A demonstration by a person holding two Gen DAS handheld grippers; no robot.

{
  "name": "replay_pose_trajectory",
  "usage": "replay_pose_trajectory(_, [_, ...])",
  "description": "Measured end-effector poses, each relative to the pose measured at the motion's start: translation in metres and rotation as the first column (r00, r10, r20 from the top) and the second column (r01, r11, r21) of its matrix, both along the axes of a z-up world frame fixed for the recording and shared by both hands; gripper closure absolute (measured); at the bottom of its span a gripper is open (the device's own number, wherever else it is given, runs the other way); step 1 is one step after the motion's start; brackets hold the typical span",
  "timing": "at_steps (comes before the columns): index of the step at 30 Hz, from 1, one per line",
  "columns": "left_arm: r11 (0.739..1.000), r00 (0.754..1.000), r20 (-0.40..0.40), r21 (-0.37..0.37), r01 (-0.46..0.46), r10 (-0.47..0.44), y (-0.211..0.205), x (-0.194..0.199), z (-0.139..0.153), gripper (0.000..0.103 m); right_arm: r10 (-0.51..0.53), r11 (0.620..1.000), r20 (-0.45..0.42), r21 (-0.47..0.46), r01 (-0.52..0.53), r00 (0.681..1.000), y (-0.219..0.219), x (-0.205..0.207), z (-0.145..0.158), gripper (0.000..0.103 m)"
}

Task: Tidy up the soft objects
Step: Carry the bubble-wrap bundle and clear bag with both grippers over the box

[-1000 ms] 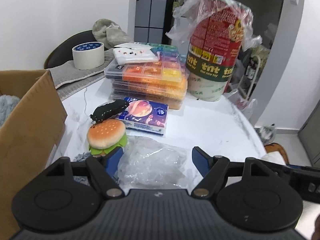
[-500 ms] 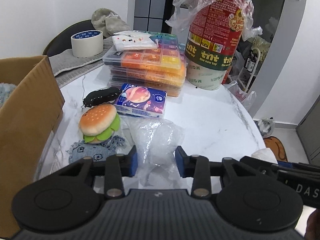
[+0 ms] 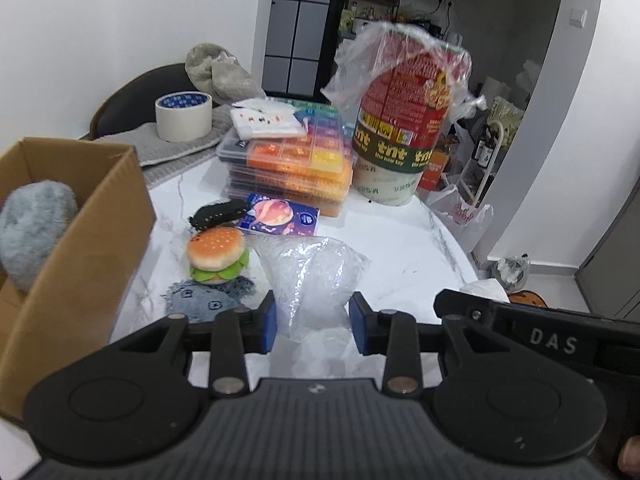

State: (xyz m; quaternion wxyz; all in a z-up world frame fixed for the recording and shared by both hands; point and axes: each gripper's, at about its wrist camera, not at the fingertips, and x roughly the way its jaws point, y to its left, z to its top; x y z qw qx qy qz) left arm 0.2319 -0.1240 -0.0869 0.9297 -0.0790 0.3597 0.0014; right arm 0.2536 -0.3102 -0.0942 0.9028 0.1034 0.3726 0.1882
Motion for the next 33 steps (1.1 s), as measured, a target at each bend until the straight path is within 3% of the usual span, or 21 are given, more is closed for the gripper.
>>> replay_pose_trajectory(22, [1.0,0.997,0.077,-0.026,0.001,0.001,0.047,-0.052,0.05,0.067,0.039,0.999,0.083,-0.041,-0.036,0.996,0.043,-0.042,0.053,0.057])
replay_pose_trajectory(33, [1.0,0.999,0.033,-0.008,0.019,-0.019,0.088,-0.069,0.066,0.067,0.081,0.996,0.091,-0.036,-0.078,0.993,0.08,-0.052,0.071,0.057])
